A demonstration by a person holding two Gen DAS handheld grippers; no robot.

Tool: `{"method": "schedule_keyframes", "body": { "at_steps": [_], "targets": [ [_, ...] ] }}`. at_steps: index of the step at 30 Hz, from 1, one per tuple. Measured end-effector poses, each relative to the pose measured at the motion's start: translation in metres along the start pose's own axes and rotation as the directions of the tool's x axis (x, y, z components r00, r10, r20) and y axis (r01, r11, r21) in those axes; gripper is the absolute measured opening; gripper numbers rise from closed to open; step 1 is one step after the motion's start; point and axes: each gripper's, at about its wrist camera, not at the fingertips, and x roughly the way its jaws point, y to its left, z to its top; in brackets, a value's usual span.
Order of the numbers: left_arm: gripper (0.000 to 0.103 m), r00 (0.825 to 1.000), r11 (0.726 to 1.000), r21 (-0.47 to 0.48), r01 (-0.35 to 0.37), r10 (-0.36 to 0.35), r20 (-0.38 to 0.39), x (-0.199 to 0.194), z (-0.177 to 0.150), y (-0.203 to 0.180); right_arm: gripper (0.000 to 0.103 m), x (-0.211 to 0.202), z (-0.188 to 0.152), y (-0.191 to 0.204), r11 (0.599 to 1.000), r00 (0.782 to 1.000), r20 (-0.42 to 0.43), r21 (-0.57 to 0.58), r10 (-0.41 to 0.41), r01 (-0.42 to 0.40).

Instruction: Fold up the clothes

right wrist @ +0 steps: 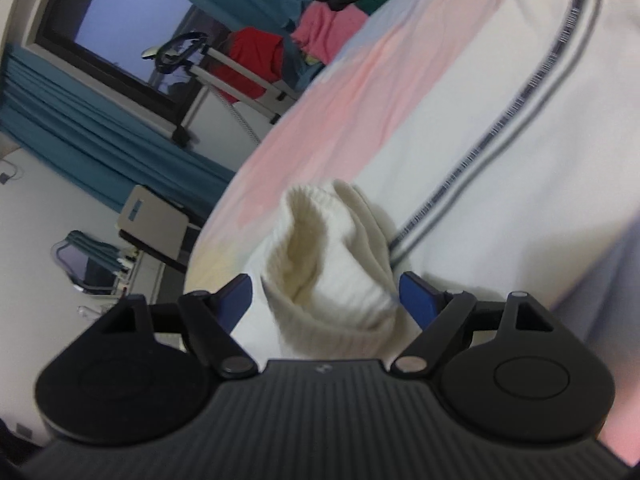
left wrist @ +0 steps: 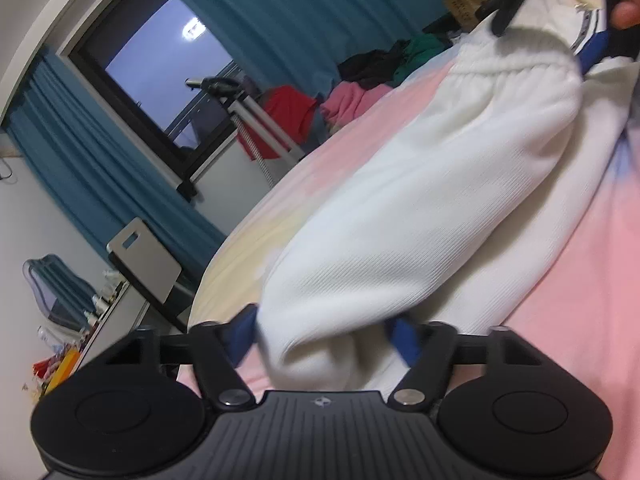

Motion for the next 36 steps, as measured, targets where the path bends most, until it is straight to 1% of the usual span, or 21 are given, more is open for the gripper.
{"method": "schedule_keyframes", "body": {
  "at_steps": [2,4,5,7,8,9,10,11,13,14,17,19,22,23,25,28,29,31,33,35,36],
  "targets": [
    [0.05,1.0,1.0,-0.01,0.005,-0.005,0.006,0.0,-0.006,0.011,0.084,0.003,-0.005,-0.003,1.0,1.0,-0.02,0.024,0.001,-0.001],
    [0.047,1.0,1.0,-0.022,0.017,-0.016,0.022,-0.004,-0.011,0.024,0.084,0.01,-0.01,-0.006,0.999,0.998,-0.053,0.05,0.022,-0.019],
    [0.045,0.999,1.0,-0.007,0.016,-0.016,0.036,-0.016,-0.02,0.026,0.084,0.014,-0.013,-0.006,0.998,0.998,-0.058,0.057,0.028,-0.024],
    [0.042,0.998,0.999,0.053,0.004,-0.007,0.058,-0.019,-0.026,0.021,0.084,0.018,-0.015,-0.006,0.998,0.998,-0.04,0.051,0.038,-0.036],
    [0.039,0.998,0.996,0.089,-0.005,-0.001,0.065,-0.021,-0.027,0.014,0.083,0.02,-0.016,-0.005,0.998,0.999,-0.029,0.043,0.044,-0.043],
    [0.038,0.997,0.991,0.135,-0.008,-0.002,0.075,-0.02,-0.029,0.01,0.08,0.022,-0.016,-0.002,1.0,1.0,-0.018,0.017,0.025,-0.025],
    [0.034,0.996,0.983,0.182,-0.012,-0.004,0.084,-0.018,-0.031,0.005,0.063,0.023,-0.017,0.001,1.0,1.0,-0.005,-0.013,0.002,-0.002],
    [0.032,0.996,0.974,0.228,-0.016,-0.006,0.094,-0.017,-0.033,0.001,0.05,0.025,-0.017,0.004,0.999,1.0,0.008,-0.042,-0.022,0.022],
    [0.031,0.994,0.952,0.305,0.01,-0.041,0.097,-0.01,-0.039,0.004,0.041,0.023,-0.016,0.006,0.998,0.999,0.031,-0.055,-0.035,0.037],
    [0.031,0.994,0.951,0.307,0.042,-0.072,0.088,-0.008,-0.04,0.009,0.038,0.02,-0.016,0.006,0.998,0.999,0.041,-0.056,-0.035,0.037],
    [0.03,0.986,0.948,0.288,0.135,-0.158,0.06,-0.001,-0.044,0.025,0.037,0.013,-0.023,0.002,0.993,0.995,0.06,-0.092,-0.075,0.08],
    [0.03,0.98,0.943,0.283,0.174,-0.194,0.044,0.004,-0.048,0.03,0.035,0.018,-0.027,-0.011,0.992,0.993,0.042,-0.067,-0.107,0.109],
    [0.032,0.982,0.928,0.334,0.165,-0.187,0.033,0.01,-0.058,0.02,0.034,0.022,-0.029,-0.018,0.992,0.993,0.03,-0.05,-0.117,0.118],
    [0.032,0.983,0.929,0.334,0.16,-0.182,0.034,0.013,-0.06,0.02,0.034,0.022,-0.029,-0.018,0.992,0.993,0.032,-0.053,-0.117,0.118],
    [0.032,0.981,0.94,0.29,0.178,-0.194,0.029,0.011,-0.058,0.019,0.035,0.023,-0.028,-0.017,0.991,0.993,0.034,-0.057,-0.116,0.118],
    [0.037,0.979,0.954,0.232,0.192,-0.203,0.026,0.004,-0.054,0.019,0.036,0.023,-0.028,-0.015,0.991,0.993,0.031,-0.062,-0.115,0.117],
    [0.042,0.981,0.959,0.217,0.181,-0.19,0.023,-0.003,-0.053,0.015,0.037,0.023,-0.027,-0.013,0.991,0.993,0.028,-0.07,-0.116,0.118],
    [0.048,0.986,0.97,0.179,0.163,-0.167,0.008,-0.013,-0.05,0.01,0.039,0.02,-0.026,-0.007,0.988,0.993,0.016,-0.098,-0.12,0.121],
    [0.057,0.985,0.981,0.092,0.171,-0.17,-0.019,-0.027,-0.042,0.009,0.042,0.015,-0.025,0.002,0.983,0.99,0.008,-0.121,-0.139,0.139],
    [0.076,0.978,0.979,-0.005,0.205,-0.205,-0.024,-0.039,-0.033,0.013,0.049,0.009,-0.025,0.012,0.972,0.985,0.024,-0.162,-0.17,0.171],
    [0.082,0.973,0.972,-0.047,0.231,-0.232,-0.015,-0.046,-0.029,0.016,0.052,0.005,-0.025,0.017,0.965,0.982,0.033,-0.183,-0.185,0.188]
  ]
}}
